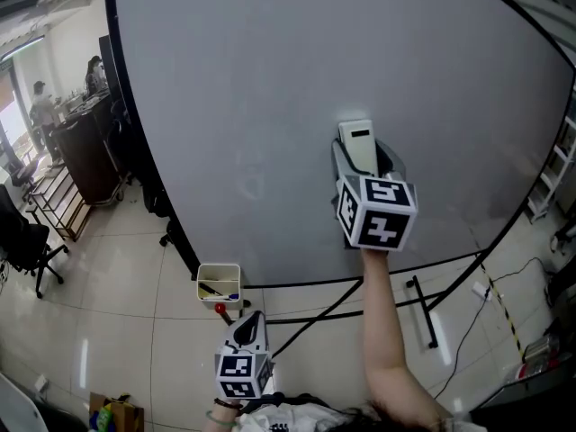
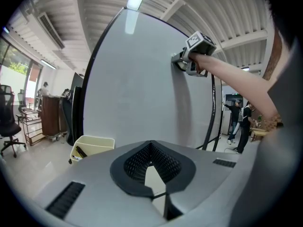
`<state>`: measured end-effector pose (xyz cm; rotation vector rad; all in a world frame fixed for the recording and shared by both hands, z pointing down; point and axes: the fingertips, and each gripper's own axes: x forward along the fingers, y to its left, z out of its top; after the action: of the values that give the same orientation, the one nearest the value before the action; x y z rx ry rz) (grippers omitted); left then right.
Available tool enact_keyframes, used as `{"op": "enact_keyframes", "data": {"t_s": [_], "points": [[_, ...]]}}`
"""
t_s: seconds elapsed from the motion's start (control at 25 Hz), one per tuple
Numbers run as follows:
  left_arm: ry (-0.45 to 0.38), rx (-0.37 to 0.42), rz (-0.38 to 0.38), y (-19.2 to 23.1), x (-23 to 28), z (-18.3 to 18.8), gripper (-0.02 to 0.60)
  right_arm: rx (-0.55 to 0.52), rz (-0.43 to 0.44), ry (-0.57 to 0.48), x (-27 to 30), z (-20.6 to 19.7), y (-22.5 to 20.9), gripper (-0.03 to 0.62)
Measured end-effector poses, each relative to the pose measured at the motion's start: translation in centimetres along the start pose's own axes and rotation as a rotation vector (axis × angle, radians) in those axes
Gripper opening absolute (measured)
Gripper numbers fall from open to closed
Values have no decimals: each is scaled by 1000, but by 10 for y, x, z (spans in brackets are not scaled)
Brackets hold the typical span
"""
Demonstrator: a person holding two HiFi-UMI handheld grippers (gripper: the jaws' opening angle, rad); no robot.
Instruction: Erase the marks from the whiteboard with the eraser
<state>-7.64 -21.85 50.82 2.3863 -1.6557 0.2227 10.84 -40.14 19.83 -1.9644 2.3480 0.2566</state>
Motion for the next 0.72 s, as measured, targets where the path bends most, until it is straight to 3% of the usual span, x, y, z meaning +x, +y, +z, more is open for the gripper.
{"op": "enact_keyframes", "data": {"t_s": [0.08, 0.2, 0.28, 0.36, 0.48, 0.56, 0.64, 0.72], "points": [[1, -6, 6, 3, 0, 0, -3, 18, 11, 24, -4, -22, 11, 282], [6, -12, 10, 5, 2, 0, -3, -66, 100, 192, -15, -111, 67, 282], [6, -12, 4, 4, 3, 0, -3, -122, 144, 263, -20, -141, 91, 282], [6, -10, -6, 0, 2, -1, -3, -114, 126, 236, -19, -123, 76, 281], [5, -13, -6, -1, 1, -1, -3, 52, 27, 92, -7, -58, -2, 282], [5, -15, 0, 1, 0, -1, -3, 168, -16, 48, -9, -32, -36, 282], [11, -22, 9, 5, -1, -3, -3, 214, 14, 71, -13, -39, -20, 284], [17, -29, 13, 7, 0, -5, -3, 149, 116, 145, -14, -70, 37, 284]]}}
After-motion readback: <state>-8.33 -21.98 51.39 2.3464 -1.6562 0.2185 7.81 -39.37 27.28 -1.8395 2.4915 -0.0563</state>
